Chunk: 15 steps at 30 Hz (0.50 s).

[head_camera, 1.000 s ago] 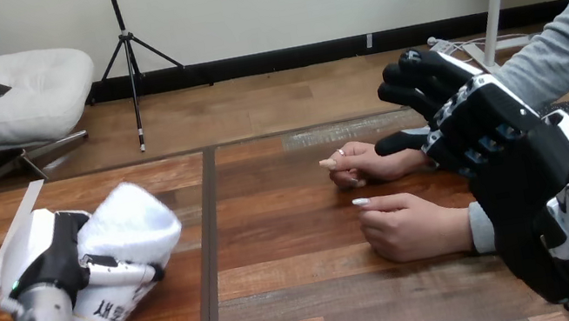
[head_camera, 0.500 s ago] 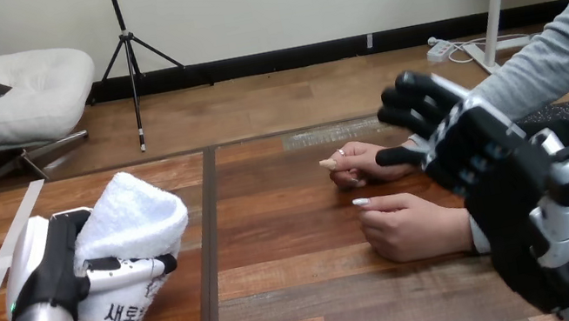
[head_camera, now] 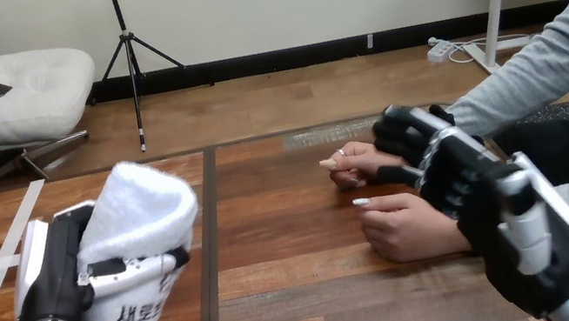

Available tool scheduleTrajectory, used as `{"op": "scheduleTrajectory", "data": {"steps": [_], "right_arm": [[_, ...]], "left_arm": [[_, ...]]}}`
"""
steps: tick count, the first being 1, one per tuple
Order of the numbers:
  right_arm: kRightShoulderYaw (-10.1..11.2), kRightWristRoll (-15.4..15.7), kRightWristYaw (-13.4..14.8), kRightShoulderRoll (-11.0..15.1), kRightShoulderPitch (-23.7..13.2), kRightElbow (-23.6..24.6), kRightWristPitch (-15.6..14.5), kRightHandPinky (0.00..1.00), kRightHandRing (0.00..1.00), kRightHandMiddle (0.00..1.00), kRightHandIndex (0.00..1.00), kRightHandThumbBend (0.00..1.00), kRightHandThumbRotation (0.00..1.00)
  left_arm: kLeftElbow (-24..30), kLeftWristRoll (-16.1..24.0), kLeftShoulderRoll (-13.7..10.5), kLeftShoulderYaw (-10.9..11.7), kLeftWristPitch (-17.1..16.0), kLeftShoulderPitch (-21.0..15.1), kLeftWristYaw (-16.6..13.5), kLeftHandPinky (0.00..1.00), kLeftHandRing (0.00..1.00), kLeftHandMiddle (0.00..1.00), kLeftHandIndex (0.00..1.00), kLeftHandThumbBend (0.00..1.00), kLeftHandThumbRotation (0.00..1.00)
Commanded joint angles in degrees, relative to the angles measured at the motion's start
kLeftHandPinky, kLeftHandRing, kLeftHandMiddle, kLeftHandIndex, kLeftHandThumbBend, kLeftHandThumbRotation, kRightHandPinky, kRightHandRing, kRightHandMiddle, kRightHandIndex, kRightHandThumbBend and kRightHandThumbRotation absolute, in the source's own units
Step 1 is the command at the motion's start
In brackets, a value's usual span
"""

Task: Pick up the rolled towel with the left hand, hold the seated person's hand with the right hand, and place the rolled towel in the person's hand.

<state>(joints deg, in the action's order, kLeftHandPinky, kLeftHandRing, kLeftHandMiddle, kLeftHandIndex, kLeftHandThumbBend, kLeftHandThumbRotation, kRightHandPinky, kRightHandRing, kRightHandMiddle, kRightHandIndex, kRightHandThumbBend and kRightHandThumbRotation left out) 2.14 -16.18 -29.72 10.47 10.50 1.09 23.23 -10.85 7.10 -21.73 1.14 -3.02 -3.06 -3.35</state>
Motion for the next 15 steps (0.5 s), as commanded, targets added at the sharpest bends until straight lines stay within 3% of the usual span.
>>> {"op": "scheduleTrajectory", "data": {"steps": [1,8,12,15], "right_arm": [[0.7,1.6,-0.4,1.0,-6.1,-2.9,3.5,0.88,0.92,0.91,0.89,0.9,1.0],[0.8,4.1,0.4,1.6,-7.8,-6.4,6.0,0.84,0.89,0.89,0.88,0.89,0.97],[1.0,7.9,1.9,2.6,-9.0,-8.6,8.0,0.82,0.87,0.88,0.87,0.91,0.98],[1.1,8.8,1.7,3.4,-10.0,-10.0,8.4,0.81,0.87,0.88,0.86,0.93,0.98]], "left_arm": [[7.1,-1.6,1.6,2.0,-3.9,-2.2,0.0,0.32,0.37,0.4,0.4,0.69,0.0],[7.3,-2.6,3.1,2.4,-8.5,-1.2,0.4,0.3,0.35,0.39,0.4,0.67,0.0],[7.4,-4.3,4.3,2.6,-10.6,-0.8,1.1,0.28,0.33,0.38,0.4,0.65,0.0],[7.7,-5.1,5.1,2.7,-11.5,-0.5,1.5,0.28,0.33,0.38,0.4,0.65,0.0]]}}
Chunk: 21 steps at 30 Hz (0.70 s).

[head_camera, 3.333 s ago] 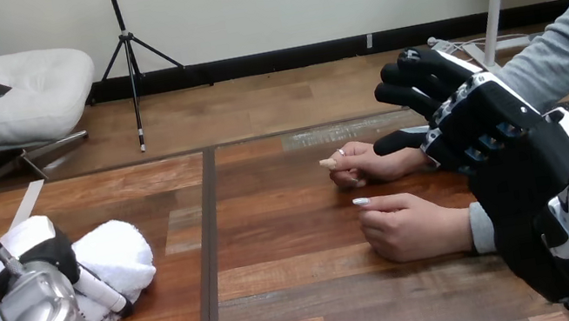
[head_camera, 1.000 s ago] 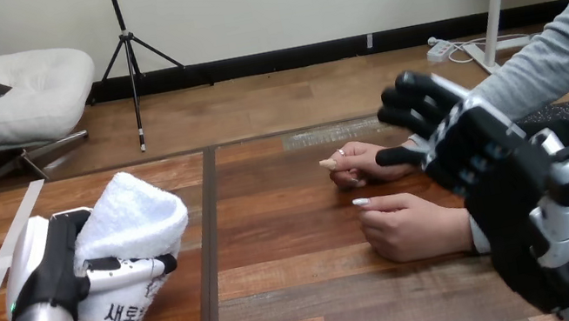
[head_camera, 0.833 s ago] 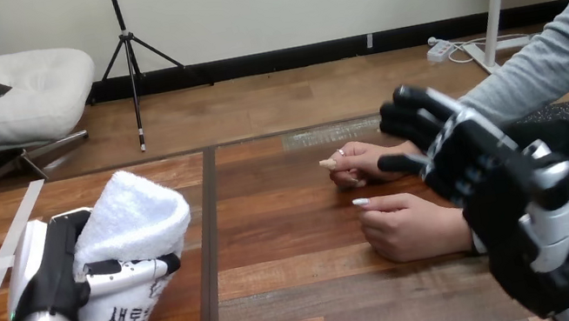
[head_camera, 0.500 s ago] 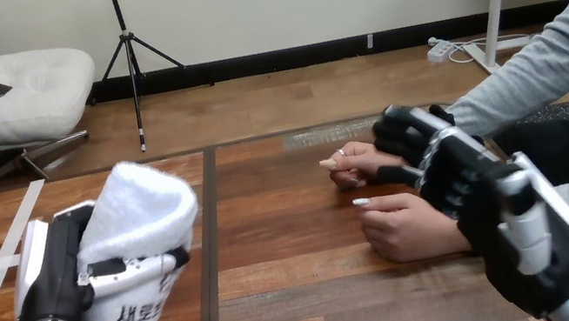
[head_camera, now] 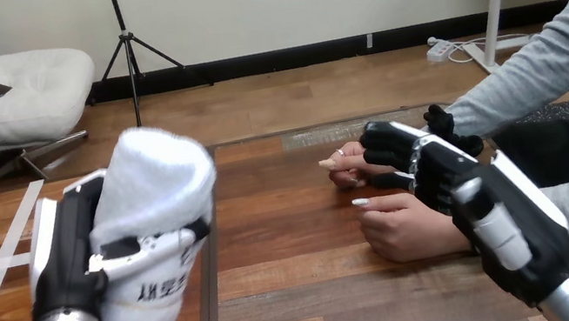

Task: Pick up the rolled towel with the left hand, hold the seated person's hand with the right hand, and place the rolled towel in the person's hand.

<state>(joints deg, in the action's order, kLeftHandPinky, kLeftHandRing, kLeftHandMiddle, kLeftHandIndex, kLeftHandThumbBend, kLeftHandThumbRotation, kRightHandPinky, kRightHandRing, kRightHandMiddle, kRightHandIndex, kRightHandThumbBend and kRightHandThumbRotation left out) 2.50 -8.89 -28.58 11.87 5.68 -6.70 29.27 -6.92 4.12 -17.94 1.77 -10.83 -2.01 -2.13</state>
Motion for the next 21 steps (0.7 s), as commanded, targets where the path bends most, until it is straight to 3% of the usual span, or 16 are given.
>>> {"op": "scheduleTrajectory", "data": {"steps": [1,12,21], "right_arm": [[0.7,1.5,0.3,2.3,-5.5,-2.5,2.3,0.81,0.87,0.88,0.86,0.94,0.97],[0.8,3.7,0.3,4.7,-9.4,-8.3,5.0,0.82,0.87,0.88,0.86,0.93,0.89],[0.8,4.7,0.5,6.4,-12.6,-13.1,6.9,0.81,0.85,0.87,0.85,0.95,0.86]], "left_arm": [[3.9,-2.4,1.5,2.1,-3.9,-1.5,0.4,0.28,0.33,0.38,0.4,0.65,0.0],[5.1,-3.2,3.4,2.0,-6.9,-0.4,1.4,0.28,0.33,0.38,0.4,0.63,0.0],[6.5,-2.8,4.7,1.6,-6.7,0.2,1.5,0.28,0.33,0.38,0.41,0.63,0.0]]}}
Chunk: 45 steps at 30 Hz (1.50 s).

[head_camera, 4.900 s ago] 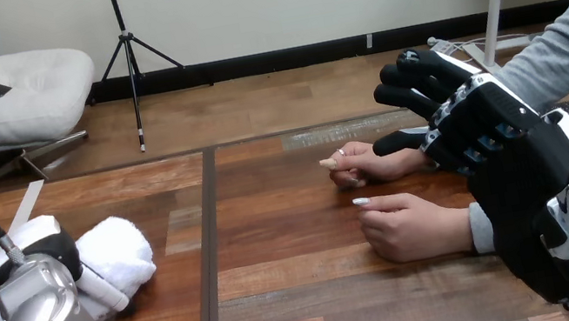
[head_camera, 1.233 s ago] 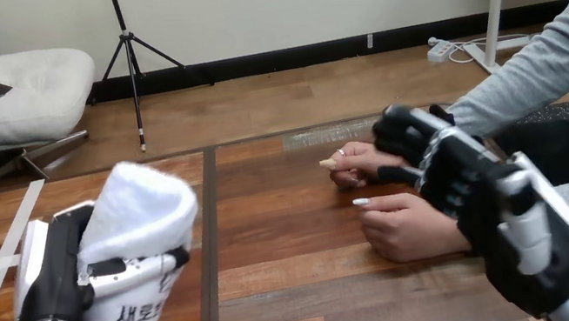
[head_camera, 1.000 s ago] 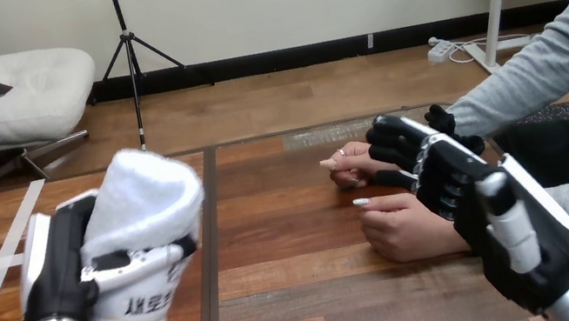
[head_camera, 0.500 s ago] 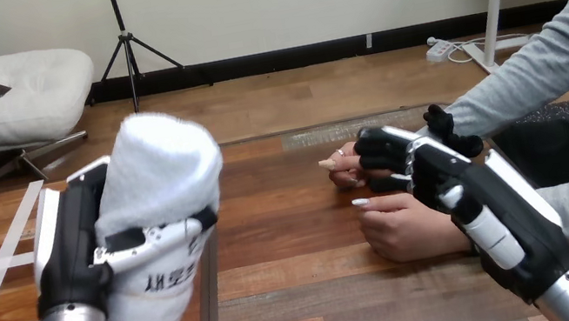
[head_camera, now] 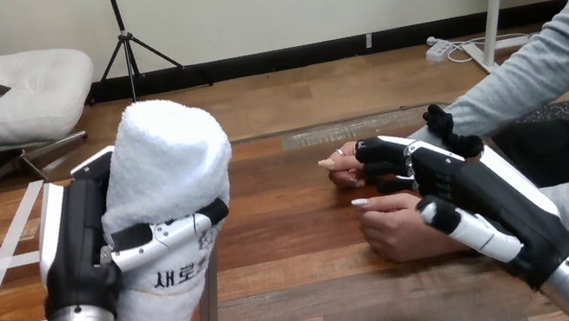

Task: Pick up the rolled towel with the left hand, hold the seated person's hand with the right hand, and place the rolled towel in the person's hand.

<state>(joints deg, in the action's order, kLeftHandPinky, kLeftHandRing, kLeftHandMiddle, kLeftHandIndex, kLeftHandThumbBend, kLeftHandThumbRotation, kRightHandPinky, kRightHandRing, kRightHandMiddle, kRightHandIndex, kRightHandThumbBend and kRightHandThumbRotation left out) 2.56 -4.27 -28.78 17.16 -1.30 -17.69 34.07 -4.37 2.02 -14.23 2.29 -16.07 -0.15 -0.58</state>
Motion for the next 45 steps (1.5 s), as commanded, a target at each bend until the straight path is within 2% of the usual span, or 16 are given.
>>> {"op": "scheduleTrajectory", "data": {"steps": [1,14,26,32,45], "right_arm": [[0.8,0.1,0.7,1.2,-5.9,-2.4,2.1,0.81,0.85,0.87,0.85,0.95,0.85],[1.0,3.1,2.4,3.6,-9.6,-6.9,5.2,0.79,0.84,0.86,0.85,0.99,0.83],[1.1,4.8,3.2,5.8,-12.8,-9.7,5.1,0.78,0.84,0.86,0.84,1.0,0.81],[0.8,6.3,4.0,7.2,-13.9,-10.1,4.1,0.79,0.85,0.86,0.85,1.0,0.8],[0.0,8.7,4.2,9.8,-16.6,-12.4,5.1,0.77,0.84,0.86,0.85,0.96,0.75]], "left_arm": [[4.0,-0.9,1.2,1.1,-1.4,-1.7,0.0,0.29,0.33,0.38,0.4,0.63,0.0],[4.3,-3.0,3.0,1.3,-1.1,-1.4,1.2,0.28,0.33,0.38,0.4,0.64,0.0],[3.8,-2.7,4.0,1.7,-1.3,-1.3,1.6,0.28,0.33,0.38,0.39,0.63,0.0],[3.4,-2.7,4.0,1.8,-1.6,-1.4,1.9,0.28,0.33,0.38,0.39,0.63,0.0],[3.4,-3.0,4.2,2.1,-1.3,-1.4,2.3,0.28,0.32,0.37,0.39,0.62,0.0]]}}
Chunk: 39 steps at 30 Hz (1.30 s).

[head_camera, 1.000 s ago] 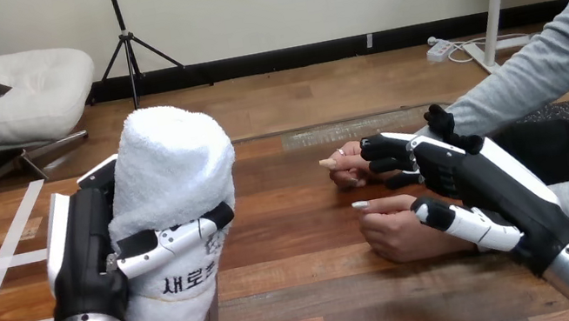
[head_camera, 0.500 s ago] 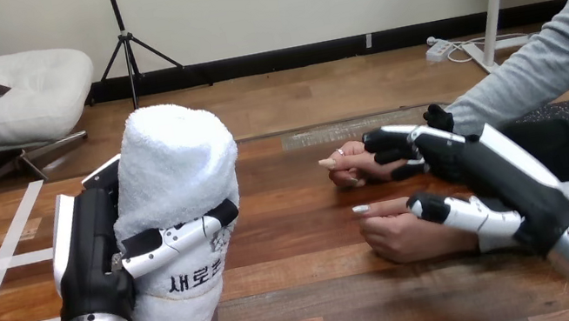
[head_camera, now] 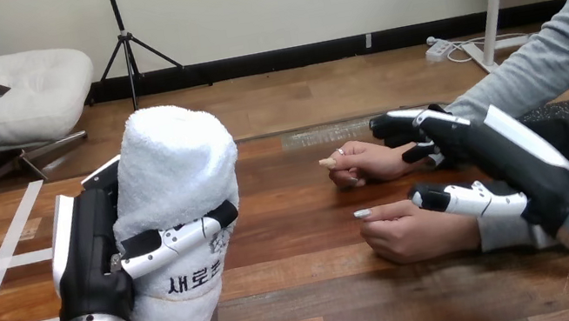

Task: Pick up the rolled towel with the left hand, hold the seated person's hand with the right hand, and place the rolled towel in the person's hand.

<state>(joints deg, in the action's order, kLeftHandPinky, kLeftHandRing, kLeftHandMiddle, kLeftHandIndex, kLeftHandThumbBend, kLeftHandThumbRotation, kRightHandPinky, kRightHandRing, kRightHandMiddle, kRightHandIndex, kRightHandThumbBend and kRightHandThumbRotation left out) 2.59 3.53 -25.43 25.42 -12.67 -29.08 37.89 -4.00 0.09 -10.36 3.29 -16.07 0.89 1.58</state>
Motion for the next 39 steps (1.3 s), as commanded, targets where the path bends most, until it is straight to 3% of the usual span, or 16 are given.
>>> {"op": "scheduleTrajectory", "data": {"steps": [1,19,29,39], "right_arm": [[-0.2,1.1,0.9,1.7,-5.5,-1.3,1.4,0.77,0.84,0.86,0.85,0.96,0.74],[-1.6,5.2,0.4,5.1,-10.6,-8.7,1.2,0.78,0.86,0.87,0.87,1.0,0.63],[-2.4,7.5,1.6,6.7,-13.3,-12.1,0.8,0.77,0.85,0.87,0.86,1.0,0.56],[-3.4,10.4,2.2,8.0,-15.7,-14.9,0.6,0.76,0.84,0.86,0.86,1.0,0.56]], "left_arm": [[3.1,-1.1,0.3,1.1,-1.2,-2.5,0.2,0.27,0.32,0.37,0.39,0.62,0.0],[2.6,-1.0,0.4,1.4,-1.7,-2.7,0.2,0.27,0.32,0.37,0.39,0.63,0.0],[1.8,-0.9,0.2,1.6,-2.8,-2.9,0.3,0.27,0.32,0.37,0.39,0.63,0.0],[1.3,-0.6,-0.2,1.8,-3.6,-2.8,0.4,0.27,0.32,0.37,0.39,0.64,0.0]]}}
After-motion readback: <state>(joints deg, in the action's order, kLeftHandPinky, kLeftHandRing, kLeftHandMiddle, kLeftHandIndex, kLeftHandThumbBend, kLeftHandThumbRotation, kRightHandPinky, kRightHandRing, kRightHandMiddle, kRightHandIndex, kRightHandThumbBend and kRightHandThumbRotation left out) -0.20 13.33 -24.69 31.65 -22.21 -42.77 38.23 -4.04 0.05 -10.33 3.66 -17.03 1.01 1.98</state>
